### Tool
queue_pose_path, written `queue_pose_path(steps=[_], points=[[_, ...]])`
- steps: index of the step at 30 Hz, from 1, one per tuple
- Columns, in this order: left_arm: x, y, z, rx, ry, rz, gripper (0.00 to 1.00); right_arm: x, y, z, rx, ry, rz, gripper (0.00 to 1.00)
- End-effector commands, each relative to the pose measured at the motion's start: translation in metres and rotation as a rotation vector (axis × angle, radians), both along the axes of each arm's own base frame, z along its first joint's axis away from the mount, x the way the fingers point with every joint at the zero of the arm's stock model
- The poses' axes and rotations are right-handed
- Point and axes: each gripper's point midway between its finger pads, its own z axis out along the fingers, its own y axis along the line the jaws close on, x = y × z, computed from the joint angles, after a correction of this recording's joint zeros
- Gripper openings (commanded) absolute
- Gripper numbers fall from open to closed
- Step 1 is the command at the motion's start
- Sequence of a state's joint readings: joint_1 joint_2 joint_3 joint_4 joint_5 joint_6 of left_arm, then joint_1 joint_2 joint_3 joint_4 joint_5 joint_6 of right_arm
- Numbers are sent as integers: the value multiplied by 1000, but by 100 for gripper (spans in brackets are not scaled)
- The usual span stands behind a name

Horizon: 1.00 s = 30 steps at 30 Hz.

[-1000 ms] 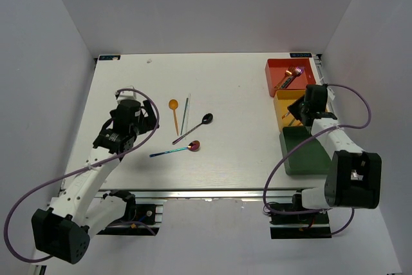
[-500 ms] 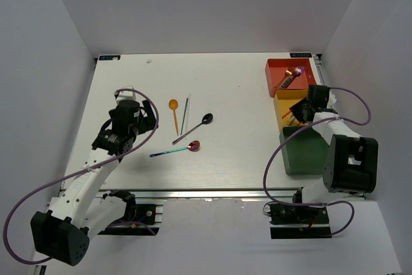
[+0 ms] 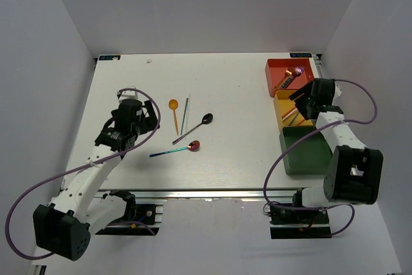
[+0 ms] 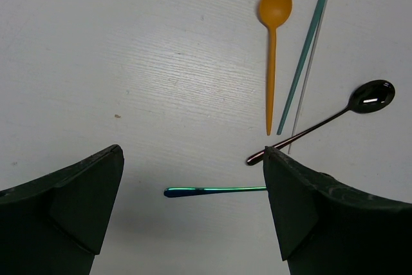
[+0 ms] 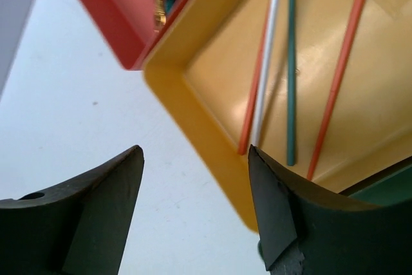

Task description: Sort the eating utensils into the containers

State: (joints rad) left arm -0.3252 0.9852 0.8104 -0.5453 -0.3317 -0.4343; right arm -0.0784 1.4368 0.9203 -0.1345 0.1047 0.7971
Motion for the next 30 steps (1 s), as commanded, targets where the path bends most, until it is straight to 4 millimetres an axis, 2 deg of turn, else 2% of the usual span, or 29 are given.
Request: queue_pose_path(steps=[1,4,7,9,11,12,13,14,15,16,17,18,19,20,21,22,23,24,25,27,28,29,30], points=[[5,-8,3,-39,-1,-8,98,7,3,62,-30,-146,55,71],[11,-14,0,-64,19,-1,98,0,0,87,-83,-203,73,70],[23,-27,7,-129,-2,-16,98,-8,-4,99,-146,-227,88,66],[29,-45,10,-192,-5,-63,98,-15,-3,102,-169,-226,114,63],[38,-59,2,-225,23,-87,98,-28,1,107,-170,-245,141,53],[45,-64,8,-237,17,-97,98,-32,7,108,-163,-261,171,49],[50,-70,8,-244,21,-109,98,-39,10,111,-166,-288,190,40],[56,-75,-4,-244,56,-108,98,-43,12,111,-170,-294,202,37],[65,-82,4,-254,43,-121,98,-48,24,112,-138,-305,263,35],[71,-88,4,-251,43,-129,97,-52,28,113,-138,-312,293,28],[78,-91,-11,-233,83,-122,96,-57,33,107,-123,-292,315,26],[85,-93,-16,-221,97,-115,92,-60,37,106,-114,-295,338,24],[97,-99,-7,-226,83,-120,90,-63,43,107,-104,-309,371,24],[101,-104,-11,-214,106,-125,87,-67,44,103,-99,-297,382,24],[108,-106,-30,-178,147,-108,81,-70,45,101,-99,-296,388,25],[117,-117,-21,-160,132,-114,78,-73,46,103,-108,-304,395,26],[121,-120,-25,-129,142,-104,77,-74,45,102,-112,-304,394,26],[128,-119,-43,-73,179,-78,73,-77,46,100,-115,-303,400,27],[135,-126,-36,-60,175,-84,68,-78,47,100,-116,-303,408,28],[143,-131,-46,-28,195,-97,61,-81,49,98,-120,-296,430,28],[146,-132,-61,-10,223,-98,55,-84,50,97,-120,-291,439,28],[152,-133,-61,1,218,-101,45,-85,51,96,-126,-291,449,29],[154,-134,-66,9,226,-103,44,-86,51,96,-125,-294,453,29]])
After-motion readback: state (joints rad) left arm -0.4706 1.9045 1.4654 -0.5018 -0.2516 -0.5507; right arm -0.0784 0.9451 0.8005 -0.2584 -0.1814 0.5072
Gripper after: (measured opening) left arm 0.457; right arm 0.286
